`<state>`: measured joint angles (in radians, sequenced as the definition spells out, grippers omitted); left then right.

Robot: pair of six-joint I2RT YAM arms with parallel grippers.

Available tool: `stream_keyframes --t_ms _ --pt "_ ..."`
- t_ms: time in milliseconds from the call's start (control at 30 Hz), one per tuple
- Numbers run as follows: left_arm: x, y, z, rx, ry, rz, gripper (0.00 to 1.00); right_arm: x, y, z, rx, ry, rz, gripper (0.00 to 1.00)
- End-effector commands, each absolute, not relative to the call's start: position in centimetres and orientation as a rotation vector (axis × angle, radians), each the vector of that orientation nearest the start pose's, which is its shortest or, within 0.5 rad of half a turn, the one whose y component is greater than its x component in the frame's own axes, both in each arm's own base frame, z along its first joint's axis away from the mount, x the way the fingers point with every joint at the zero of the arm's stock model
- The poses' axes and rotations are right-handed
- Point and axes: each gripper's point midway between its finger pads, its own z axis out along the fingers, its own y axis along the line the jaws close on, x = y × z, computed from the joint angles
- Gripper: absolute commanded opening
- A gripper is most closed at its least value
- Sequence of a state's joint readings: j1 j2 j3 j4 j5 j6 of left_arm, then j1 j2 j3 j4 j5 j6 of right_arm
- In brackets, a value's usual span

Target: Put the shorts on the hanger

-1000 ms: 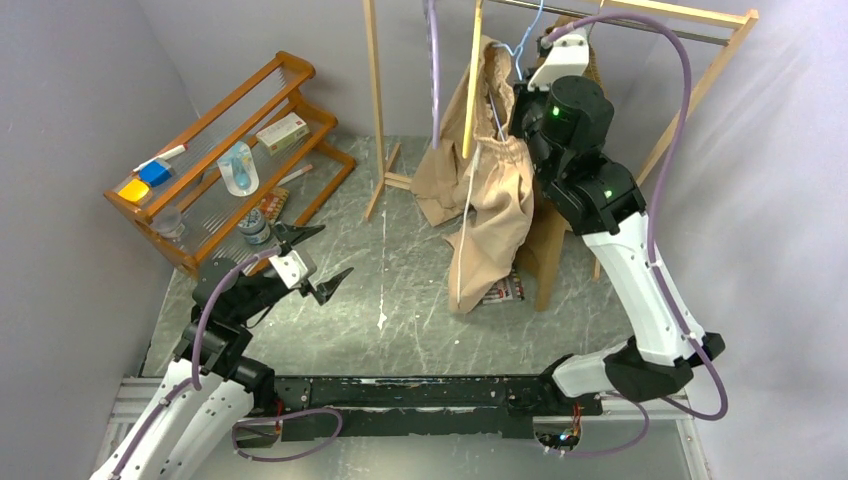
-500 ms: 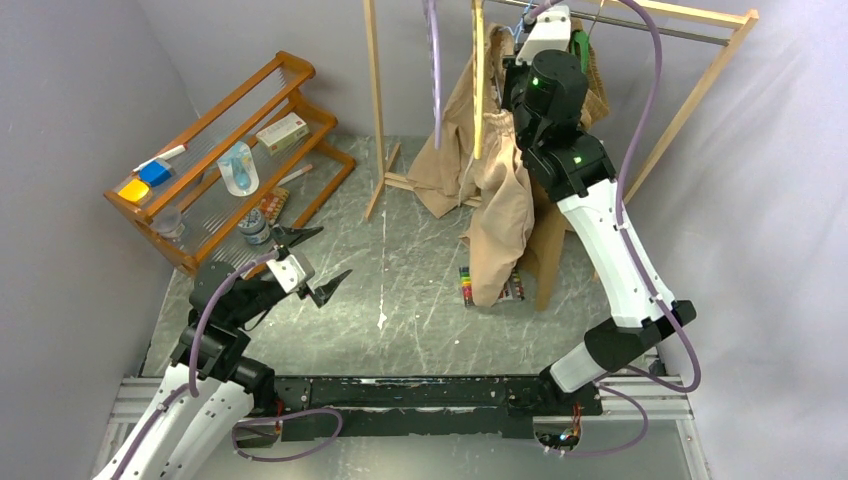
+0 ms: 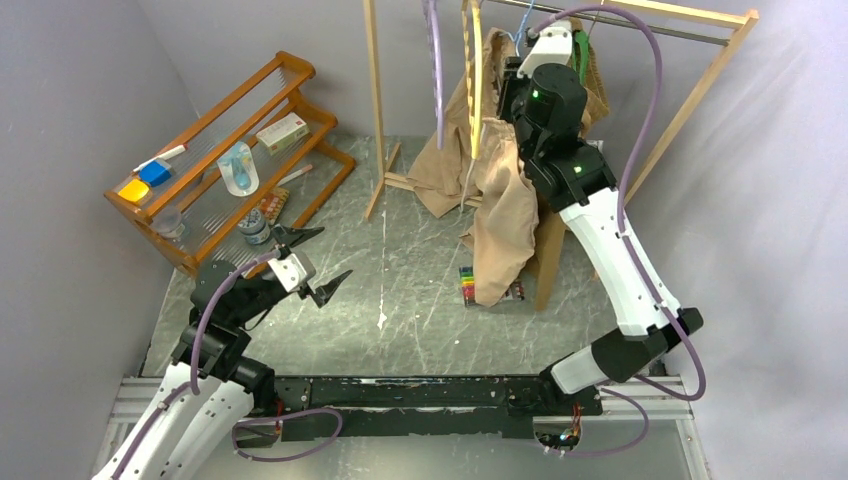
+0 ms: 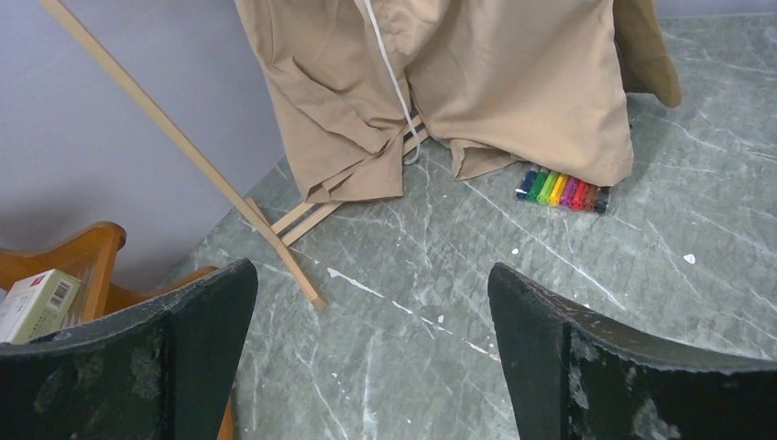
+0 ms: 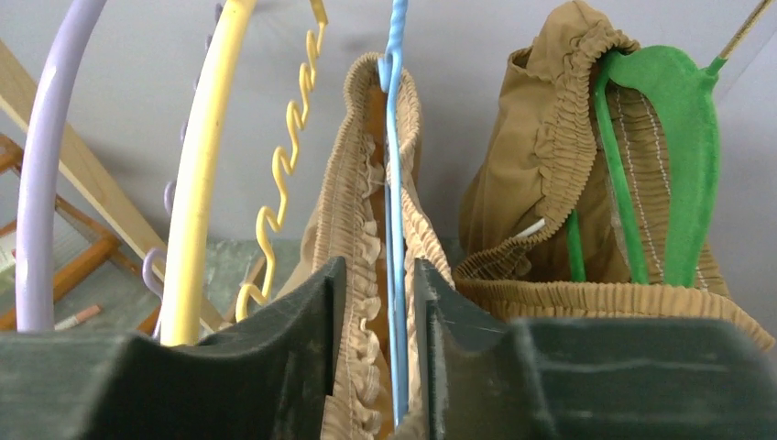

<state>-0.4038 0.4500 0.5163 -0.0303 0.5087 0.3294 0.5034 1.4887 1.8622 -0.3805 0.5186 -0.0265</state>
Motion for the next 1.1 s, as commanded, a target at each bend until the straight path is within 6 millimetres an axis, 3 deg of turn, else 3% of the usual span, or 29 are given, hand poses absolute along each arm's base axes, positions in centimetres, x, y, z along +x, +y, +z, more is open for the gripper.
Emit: stream_keyframes --t_ms 0,200,433,567,767,933,1067 --pt "20.9 -16.9 27.2 0.913 1.260 -0.449 1.00 40.0 13.0 47.2 0.018 1.625 0.059 0.45" --pt "21.5 -16.2 28.5 0.821 1.272 -0.440 0.99 37.0 12.6 45.4 0.052 1.712 0.140 0.77" --pt "22.2 -14.2 32.9 0.547 1.370 -0.476 1.00 31.9 11.5 43.3 0.031 1.787 0.217 0.99" --pt "22.1 -13.4 35.9 0.434 1.409 -0.506 1.00 29.0 11.4 42.6 -0.014 1.792 0.290 1.00" --pt "21.8 -13.0 38.5 0.331 1.458 -0.558 0.99 25.2 12.5 41.4 -0.108 1.793 0.445 1.00" --pt "20.7 -13.7 38.8 0.313 1.489 -0.651 1.00 23.1 13.2 39.0 -0.118 1.821 0.550 1.00" --pt "20.5 -13.8 37.2 0.265 1.521 -0.697 1.00 21.9 13.8 36.9 -0.091 1.865 0.630 1.00"
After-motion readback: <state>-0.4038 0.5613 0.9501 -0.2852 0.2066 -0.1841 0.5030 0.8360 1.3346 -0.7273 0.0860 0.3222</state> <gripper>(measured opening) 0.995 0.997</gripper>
